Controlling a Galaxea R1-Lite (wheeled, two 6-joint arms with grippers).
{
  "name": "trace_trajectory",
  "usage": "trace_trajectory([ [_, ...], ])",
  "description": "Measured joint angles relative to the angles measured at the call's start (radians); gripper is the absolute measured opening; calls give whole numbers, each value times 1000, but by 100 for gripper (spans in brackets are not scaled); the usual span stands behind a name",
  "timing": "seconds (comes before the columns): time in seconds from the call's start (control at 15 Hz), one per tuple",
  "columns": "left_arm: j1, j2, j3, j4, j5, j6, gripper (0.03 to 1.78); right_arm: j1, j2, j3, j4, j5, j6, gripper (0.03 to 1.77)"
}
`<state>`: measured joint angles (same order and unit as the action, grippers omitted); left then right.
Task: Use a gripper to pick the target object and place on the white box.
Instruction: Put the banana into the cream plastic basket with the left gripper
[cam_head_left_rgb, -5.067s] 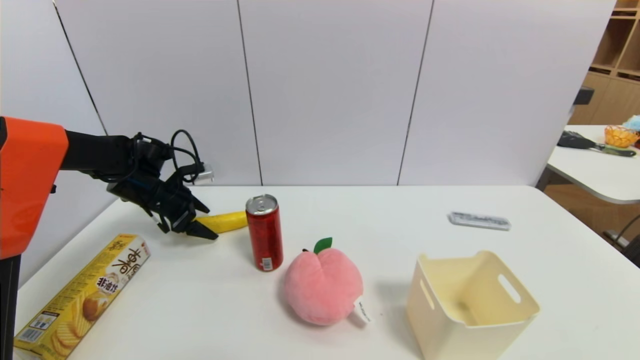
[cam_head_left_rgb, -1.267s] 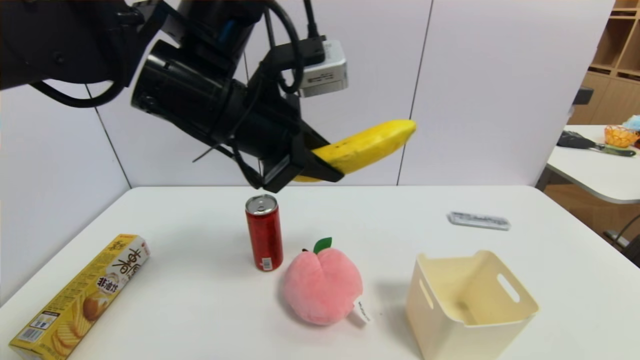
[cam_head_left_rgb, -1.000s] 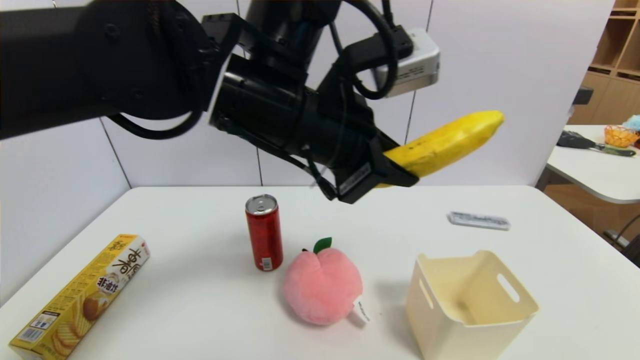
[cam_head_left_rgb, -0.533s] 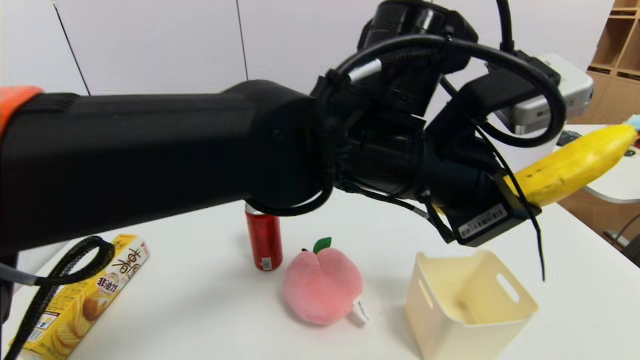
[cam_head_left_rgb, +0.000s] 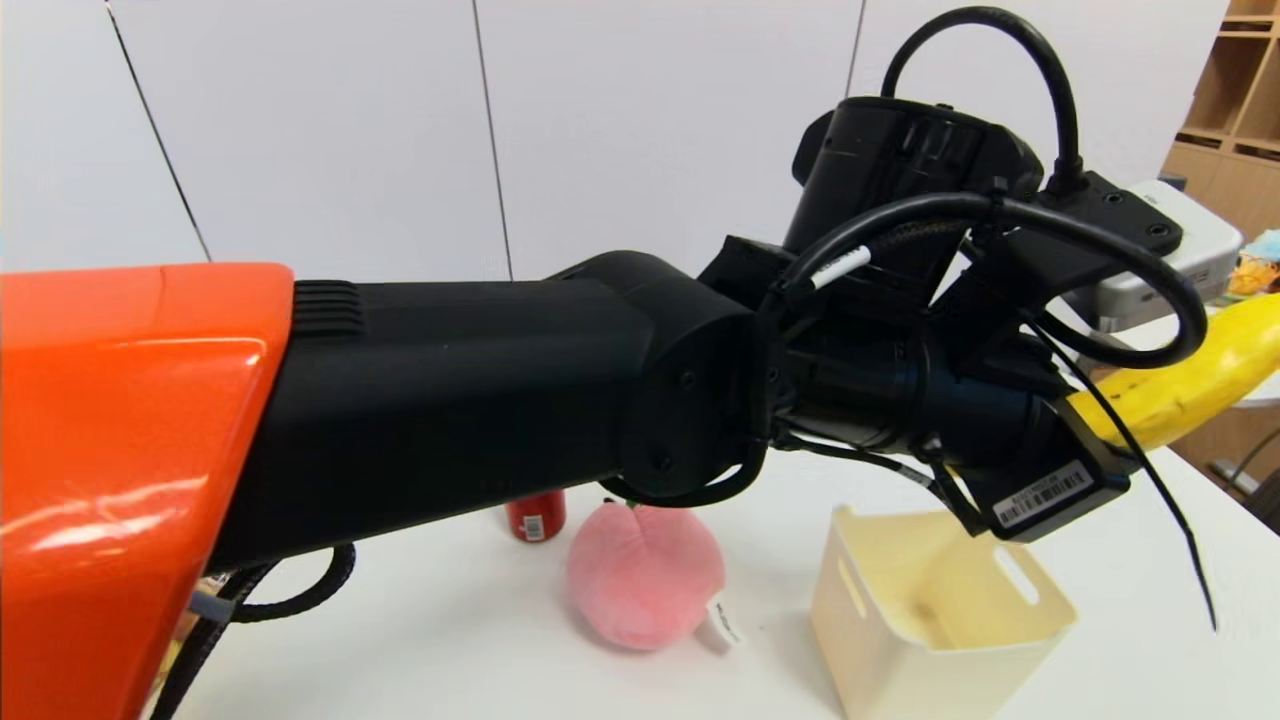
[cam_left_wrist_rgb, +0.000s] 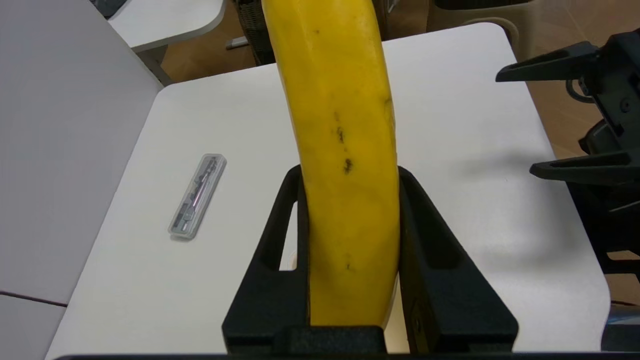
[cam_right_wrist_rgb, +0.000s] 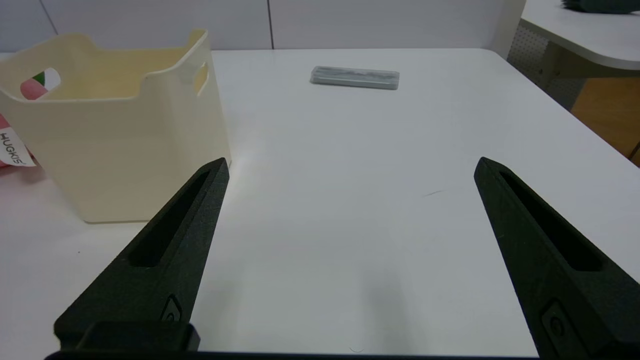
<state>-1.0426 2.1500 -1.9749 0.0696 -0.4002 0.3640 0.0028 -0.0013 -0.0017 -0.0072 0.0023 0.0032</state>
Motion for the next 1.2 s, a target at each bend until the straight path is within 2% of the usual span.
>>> trace_trajectory([
  [0.47,-1,13,21,-79,82,-100,50,0,0,0,0,0,0,170],
  [0.6,-9,18,44,-120,124,-142,50,0,0,0,0,-1,0,170],
  [0.8,-30,23,117,-234,225,-208,50,0,0,0,0,-1,0,170],
  [1.2,-96,24,263,-429,477,-321,50,0,0,0,0,0,0,170],
])
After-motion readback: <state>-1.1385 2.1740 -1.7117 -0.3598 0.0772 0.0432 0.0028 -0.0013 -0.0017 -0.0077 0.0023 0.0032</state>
